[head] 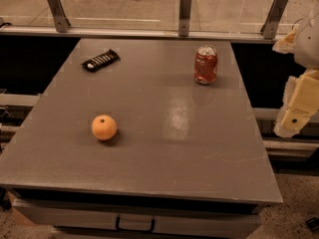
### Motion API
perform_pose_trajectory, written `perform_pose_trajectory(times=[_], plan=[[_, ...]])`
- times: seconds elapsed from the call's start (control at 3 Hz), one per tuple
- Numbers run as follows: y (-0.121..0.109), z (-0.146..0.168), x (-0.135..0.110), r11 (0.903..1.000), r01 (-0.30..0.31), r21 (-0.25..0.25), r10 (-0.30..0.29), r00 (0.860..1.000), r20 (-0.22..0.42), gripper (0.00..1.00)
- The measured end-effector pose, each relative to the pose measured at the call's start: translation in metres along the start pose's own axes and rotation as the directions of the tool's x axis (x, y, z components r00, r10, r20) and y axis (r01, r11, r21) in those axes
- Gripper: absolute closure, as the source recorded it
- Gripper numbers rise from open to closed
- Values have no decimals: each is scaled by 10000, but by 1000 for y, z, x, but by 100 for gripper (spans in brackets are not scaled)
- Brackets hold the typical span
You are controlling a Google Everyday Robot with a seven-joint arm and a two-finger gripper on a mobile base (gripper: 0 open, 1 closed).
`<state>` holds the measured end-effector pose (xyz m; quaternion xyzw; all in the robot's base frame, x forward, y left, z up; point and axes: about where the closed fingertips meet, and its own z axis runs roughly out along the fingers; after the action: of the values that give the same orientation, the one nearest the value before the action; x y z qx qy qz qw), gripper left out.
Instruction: Move coke can near orange
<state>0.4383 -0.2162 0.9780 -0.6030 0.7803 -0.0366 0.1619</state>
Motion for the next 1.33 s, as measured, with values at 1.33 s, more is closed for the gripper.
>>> perform_pose_trajectory(times=[1.33], plan=[[-128,62,-62,9887,48,1496,-553,9405,3352,0]])
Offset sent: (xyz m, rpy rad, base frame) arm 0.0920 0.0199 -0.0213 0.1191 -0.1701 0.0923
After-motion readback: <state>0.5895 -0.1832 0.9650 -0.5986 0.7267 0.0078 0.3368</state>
